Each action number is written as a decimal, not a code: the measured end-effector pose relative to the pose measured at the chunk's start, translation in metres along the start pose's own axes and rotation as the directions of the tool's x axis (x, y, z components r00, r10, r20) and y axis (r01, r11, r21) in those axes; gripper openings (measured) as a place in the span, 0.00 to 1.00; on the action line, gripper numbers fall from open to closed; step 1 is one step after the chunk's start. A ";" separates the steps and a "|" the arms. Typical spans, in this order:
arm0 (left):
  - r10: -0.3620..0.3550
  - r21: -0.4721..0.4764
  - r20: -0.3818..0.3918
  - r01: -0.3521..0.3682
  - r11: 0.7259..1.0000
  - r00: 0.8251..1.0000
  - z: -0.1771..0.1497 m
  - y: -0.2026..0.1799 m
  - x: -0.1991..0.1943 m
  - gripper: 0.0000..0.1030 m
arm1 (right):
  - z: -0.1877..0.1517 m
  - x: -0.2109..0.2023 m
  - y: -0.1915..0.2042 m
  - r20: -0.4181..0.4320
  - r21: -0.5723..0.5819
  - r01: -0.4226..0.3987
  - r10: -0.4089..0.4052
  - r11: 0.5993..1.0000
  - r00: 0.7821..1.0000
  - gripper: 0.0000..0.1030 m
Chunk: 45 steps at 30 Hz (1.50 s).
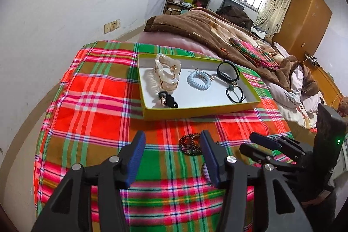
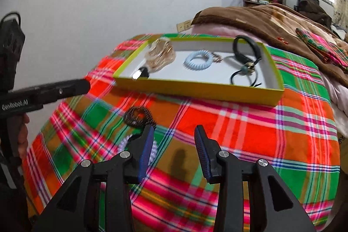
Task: Organize jewelry
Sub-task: 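Withdraw both tools from the box toward the bead bracelet and lavender coil, then grasp the lavender coil with the right tool while the left tool grasps the dark bead bracelet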
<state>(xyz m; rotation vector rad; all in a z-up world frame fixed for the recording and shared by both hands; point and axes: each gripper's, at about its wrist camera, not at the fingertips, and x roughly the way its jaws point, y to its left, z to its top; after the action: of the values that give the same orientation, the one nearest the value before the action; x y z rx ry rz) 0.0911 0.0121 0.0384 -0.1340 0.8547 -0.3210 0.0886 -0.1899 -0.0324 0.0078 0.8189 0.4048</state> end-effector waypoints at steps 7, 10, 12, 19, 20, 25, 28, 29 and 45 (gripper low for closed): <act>-0.006 -0.005 -0.040 0.006 1.000 0.999 -0.015 0.009 0.004 0.55 | -0.010 0.016 0.020 -0.049 -0.069 0.005 -0.009 0.998 0.999 0.39; -0.005 -0.001 -0.063 0.005 1.000 0.998 -0.023 0.011 0.008 0.55 | -0.010 0.019 0.023 -0.058 -0.077 0.010 -0.014 0.997 0.998 0.39; 0.003 -0.002 -0.073 -0.003 1.000 0.997 -0.026 0.013 0.009 0.55 | -0.011 0.021 0.026 -0.068 -0.085 0.023 -0.029 0.996 0.997 0.39; -0.001 0.006 -0.103 0.001 1.000 0.995 -0.035 0.017 0.013 0.55 | -0.013 0.029 0.034 -0.092 -0.107 0.061 -0.071 0.992 0.993 0.39; -0.010 0.003 -0.105 0.010 1.000 0.994 -0.036 0.018 0.013 0.55 | -0.014 0.030 0.036 -0.093 -0.118 0.074 -0.086 0.990 0.992 0.39; -0.030 0.006 -0.115 0.031 1.000 0.993 -0.038 0.018 0.014 0.55 | -0.015 0.029 0.041 -0.092 -0.138 0.101 -0.114 0.985 0.989 0.37; -0.041 -0.002 -0.116 0.041 0.999 0.992 -0.036 0.020 0.016 0.55 | -0.017 0.026 0.041 -0.089 -0.135 0.109 -0.121 0.985 0.989 0.31; -0.041 -0.006 -0.117 0.041 0.999 0.992 -0.035 0.022 0.016 0.55 | -0.017 0.026 0.040 -0.090 -0.136 0.110 -0.123 0.985 0.988 0.28; -0.050 0.032 -0.129 0.054 0.998 0.990 -0.011 0.006 0.034 0.55 | -0.015 0.008 0.015 -0.045 -0.071 0.148 -0.151 0.987 0.988 0.11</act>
<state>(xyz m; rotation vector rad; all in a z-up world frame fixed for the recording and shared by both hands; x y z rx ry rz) 0.1046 0.0064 0.0051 -0.1038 0.9733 -0.3966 0.0781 -0.1750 -0.0460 -0.1260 0.8487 0.2915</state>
